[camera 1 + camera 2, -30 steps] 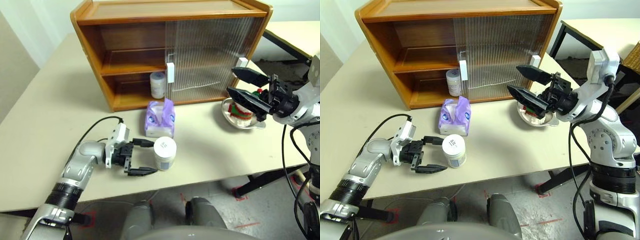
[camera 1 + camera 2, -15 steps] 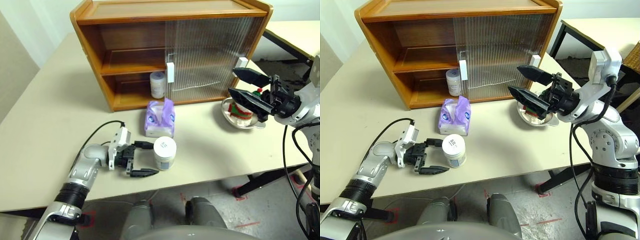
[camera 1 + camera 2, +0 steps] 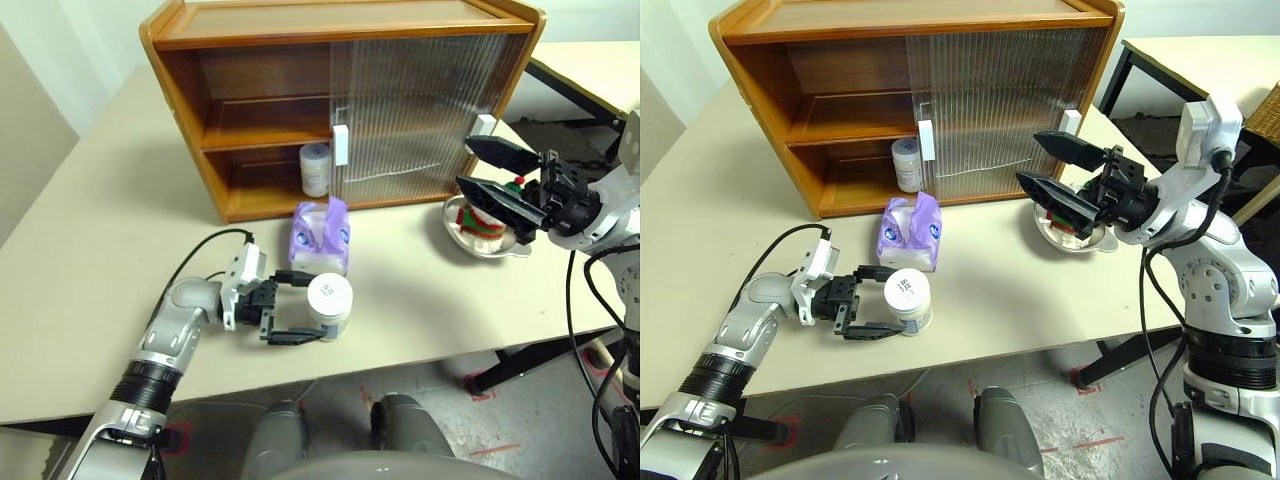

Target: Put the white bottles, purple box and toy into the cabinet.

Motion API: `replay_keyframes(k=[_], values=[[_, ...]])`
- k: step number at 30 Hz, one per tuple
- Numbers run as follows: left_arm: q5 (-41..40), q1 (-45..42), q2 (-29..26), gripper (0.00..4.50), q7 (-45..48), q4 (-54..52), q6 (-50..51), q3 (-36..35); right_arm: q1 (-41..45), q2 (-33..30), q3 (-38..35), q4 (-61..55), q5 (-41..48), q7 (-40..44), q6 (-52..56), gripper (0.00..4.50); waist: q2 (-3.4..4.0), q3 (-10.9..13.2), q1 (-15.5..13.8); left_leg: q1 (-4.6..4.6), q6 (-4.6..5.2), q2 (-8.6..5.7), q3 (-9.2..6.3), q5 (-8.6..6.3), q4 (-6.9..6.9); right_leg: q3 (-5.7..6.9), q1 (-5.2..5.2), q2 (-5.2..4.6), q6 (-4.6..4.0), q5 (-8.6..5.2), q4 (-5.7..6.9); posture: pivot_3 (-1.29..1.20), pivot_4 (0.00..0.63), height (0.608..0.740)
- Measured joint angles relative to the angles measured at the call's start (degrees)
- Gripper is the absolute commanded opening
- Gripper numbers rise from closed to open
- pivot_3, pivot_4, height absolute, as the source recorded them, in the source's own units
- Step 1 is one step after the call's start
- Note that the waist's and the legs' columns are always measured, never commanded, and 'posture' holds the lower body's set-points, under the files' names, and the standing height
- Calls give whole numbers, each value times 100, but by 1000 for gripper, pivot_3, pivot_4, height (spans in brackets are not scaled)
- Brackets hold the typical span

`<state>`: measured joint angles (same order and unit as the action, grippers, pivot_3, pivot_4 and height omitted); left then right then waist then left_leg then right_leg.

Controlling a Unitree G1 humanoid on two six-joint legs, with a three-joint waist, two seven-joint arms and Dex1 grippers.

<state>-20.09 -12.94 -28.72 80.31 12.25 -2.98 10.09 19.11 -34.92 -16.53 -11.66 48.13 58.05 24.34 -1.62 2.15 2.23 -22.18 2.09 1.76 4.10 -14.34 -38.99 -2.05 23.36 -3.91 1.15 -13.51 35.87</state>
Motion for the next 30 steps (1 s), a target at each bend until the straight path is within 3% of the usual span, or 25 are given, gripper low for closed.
replay_keyframes(k=[14,20,30], values=[[42,-132,149,4480,1,153,-71,84,-14,0,-1,-17,0,-51,6,4500,0,0,4,0,1,0,0,0,0,0,0,0,0,0,0,-65,0,740],[30,-169,161,3046,61,170,-74,125,-36,0,-1,-43,0,-54,5,4500,0,0,4,0,1,0,0,0,0,0,0,0,-1,-1,0,-60,0,740],[-10,-160,98,3046,-9,71,105,105,-32,2,0,-46,-1,-54,5,4500,0,0,8,0,1,1,0,1,0,0,0,2,-1,0,0,-44,0,740]])
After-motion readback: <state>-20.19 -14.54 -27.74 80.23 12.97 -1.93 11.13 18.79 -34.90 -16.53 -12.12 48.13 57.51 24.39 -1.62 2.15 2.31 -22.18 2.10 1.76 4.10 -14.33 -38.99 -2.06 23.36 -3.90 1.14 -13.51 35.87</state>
